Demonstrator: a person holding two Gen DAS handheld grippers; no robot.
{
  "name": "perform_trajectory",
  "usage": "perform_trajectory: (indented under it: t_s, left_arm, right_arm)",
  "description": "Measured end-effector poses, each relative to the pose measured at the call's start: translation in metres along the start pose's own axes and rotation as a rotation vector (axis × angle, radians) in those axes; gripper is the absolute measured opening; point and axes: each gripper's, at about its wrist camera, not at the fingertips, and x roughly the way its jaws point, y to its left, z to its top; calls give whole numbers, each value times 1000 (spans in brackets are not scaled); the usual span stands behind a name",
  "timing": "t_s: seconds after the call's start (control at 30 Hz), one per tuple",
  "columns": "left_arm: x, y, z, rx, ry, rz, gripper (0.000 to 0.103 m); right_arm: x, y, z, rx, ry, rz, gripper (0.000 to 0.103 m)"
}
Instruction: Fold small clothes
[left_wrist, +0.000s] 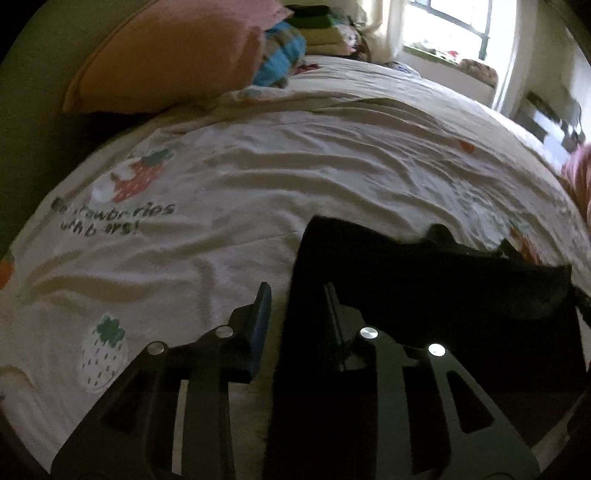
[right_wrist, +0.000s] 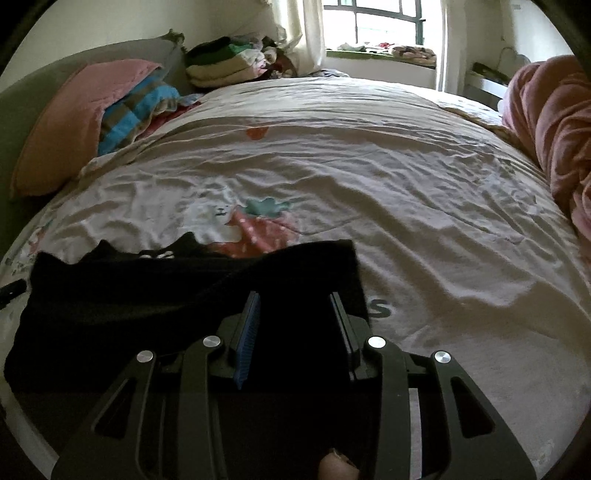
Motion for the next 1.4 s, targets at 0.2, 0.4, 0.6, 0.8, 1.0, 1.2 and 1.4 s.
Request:
perform_trajectory:
  t_s: [0.2,0.4,0.6,0.8,1.0,1.2,1.4]
  left_arm:
    - [17,14,-7,-54,65,-38,33]
    - [32,5,-11,-43,94,-65,35]
    - [19,5,-7,-14,22,-61,1]
    - [16,19,-4,-65,-10,-67,1]
    - [22,16,-17,-48,8,-51,6]
    - [-12,16,-24,-36,-43,-75,17]
    - [-37,-4,-41,45,-32,-109,33]
  right_arm:
    - [7,-21,-4,74,22,-29,49]
    - [13,-29,-8,115,33,3,25]
    - [-9,-28,-3,113,-59,38,6]
    - [-1,-41,-3,179,-43,-10,6]
    - [2,-25,-14,110,5,-105,12]
    - [-33,-15,-27,70,-33,-89,35]
    - [-65,16,-43,-20,-20,23,45]
